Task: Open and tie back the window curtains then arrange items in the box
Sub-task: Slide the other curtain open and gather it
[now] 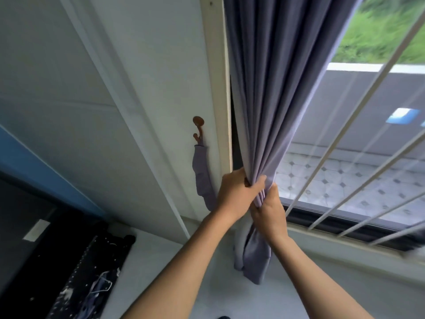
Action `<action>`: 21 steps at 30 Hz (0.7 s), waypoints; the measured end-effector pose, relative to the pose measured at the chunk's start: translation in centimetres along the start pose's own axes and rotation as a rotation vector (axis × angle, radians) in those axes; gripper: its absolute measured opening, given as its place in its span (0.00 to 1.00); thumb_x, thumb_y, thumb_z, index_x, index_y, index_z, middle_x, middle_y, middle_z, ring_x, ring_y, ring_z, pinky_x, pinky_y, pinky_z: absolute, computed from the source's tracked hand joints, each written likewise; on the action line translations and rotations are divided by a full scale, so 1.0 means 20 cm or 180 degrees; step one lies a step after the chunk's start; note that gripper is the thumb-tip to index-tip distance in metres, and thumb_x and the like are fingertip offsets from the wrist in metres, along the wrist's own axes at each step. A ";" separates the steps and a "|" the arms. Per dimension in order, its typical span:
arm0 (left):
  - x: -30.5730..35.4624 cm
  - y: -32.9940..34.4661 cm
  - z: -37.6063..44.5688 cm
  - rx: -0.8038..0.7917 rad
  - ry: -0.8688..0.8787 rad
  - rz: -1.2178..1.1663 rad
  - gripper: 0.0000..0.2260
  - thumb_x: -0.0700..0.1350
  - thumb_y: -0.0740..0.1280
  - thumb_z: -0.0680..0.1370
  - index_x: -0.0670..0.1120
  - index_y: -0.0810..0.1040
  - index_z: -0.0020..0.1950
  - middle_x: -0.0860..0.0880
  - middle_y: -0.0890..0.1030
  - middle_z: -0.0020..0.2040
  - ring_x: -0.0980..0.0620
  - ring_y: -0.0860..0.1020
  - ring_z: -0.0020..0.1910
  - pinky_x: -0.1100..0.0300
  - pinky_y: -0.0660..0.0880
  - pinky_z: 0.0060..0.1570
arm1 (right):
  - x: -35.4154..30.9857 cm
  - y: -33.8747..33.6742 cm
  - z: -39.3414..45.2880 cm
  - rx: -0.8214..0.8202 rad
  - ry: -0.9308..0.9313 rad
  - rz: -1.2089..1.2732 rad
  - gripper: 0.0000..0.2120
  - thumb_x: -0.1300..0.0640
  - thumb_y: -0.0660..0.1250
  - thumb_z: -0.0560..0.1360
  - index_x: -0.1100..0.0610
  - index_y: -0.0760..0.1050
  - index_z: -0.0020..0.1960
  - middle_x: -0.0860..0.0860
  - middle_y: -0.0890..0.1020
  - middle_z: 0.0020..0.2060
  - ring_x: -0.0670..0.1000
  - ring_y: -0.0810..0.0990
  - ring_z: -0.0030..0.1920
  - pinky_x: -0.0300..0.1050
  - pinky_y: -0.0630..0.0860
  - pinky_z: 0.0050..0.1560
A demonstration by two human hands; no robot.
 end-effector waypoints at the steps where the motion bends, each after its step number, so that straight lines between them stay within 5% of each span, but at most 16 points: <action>1: 0.00 -0.01 0.01 0.0115 0.0036 0.0048 0.12 0.48 0.69 0.76 0.40 0.79 0.39 0.42 0.80 0.34 0.47 0.79 0.35 0.74 0.63 0.29 | -0.01 -0.02 0.00 -0.0017 -0.0161 0.0118 0.17 0.53 0.67 0.70 0.54 0.65 0.55 0.50 0.71 0.45 0.57 0.74 0.46 0.47 0.68 0.42; 4: 0.04 -0.03 0.01 0.0351 0.0240 0.0132 0.14 0.47 0.70 0.75 0.37 0.80 0.38 0.44 0.78 0.31 0.51 0.72 0.28 0.76 0.63 0.26 | -0.06 -0.09 -0.02 -0.0078 -0.0370 0.0305 0.30 0.47 0.69 0.67 0.55 0.64 0.64 0.52 0.71 0.61 0.54 0.68 0.67 0.50 0.68 0.63; 6: 0.05 -0.03 0.01 0.0464 0.0339 0.0141 0.13 0.47 0.71 0.74 0.37 0.80 0.38 0.46 0.77 0.31 0.58 0.68 0.26 0.76 0.64 0.28 | -0.09 -0.13 -0.02 -0.0104 -0.0382 0.0378 0.35 0.45 0.68 0.68 0.56 0.63 0.71 0.52 0.70 0.68 0.53 0.64 0.72 0.51 0.65 0.70; 10: 0.04 -0.03 0.01 0.0576 0.0337 -0.0028 0.14 0.48 0.73 0.73 0.37 0.81 0.45 0.49 0.76 0.39 0.60 0.70 0.32 0.78 0.66 0.33 | -0.12 -0.24 0.02 -0.0396 -0.0065 0.1080 0.23 0.50 0.63 0.72 0.48 0.74 0.67 0.45 0.77 0.63 0.47 0.69 0.69 0.51 0.68 0.68; 14: 0.00 -0.06 0.04 0.0286 0.0322 0.0103 0.18 0.52 0.72 0.73 0.38 0.79 0.52 0.45 0.80 0.47 0.54 0.76 0.41 0.75 0.68 0.35 | -0.16 -0.34 0.07 -0.0829 -0.0022 0.1590 0.13 0.65 0.65 0.77 0.52 0.80 0.58 0.41 0.85 0.47 0.38 0.81 0.48 0.30 0.74 0.46; 17: -0.02 -0.07 0.03 0.0295 0.0327 0.0128 0.19 0.53 0.73 0.72 0.39 0.79 0.53 0.49 0.80 0.44 0.51 0.78 0.41 0.67 0.73 0.38 | -0.18 -0.33 0.13 -0.1061 -0.0014 0.1435 0.17 0.66 0.69 0.73 0.50 0.79 0.57 0.48 0.84 0.48 0.45 0.82 0.42 0.38 0.78 0.45; 21: -0.01 -0.07 0.02 0.0421 0.0392 0.0205 0.18 0.51 0.74 0.72 0.38 0.79 0.52 0.50 0.79 0.40 0.53 0.76 0.37 0.78 0.67 0.32 | -0.18 -0.28 0.16 -0.1327 0.0110 0.1382 0.18 0.66 0.72 0.71 0.49 0.78 0.57 0.60 0.81 0.52 0.54 0.82 0.43 0.50 0.81 0.52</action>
Point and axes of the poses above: each hand's wrist, its own z-axis towards the middle knuckle, its own y-axis out of the palm, x = y × z, the point moved 4 cm from there along z, towards the middle knuckle
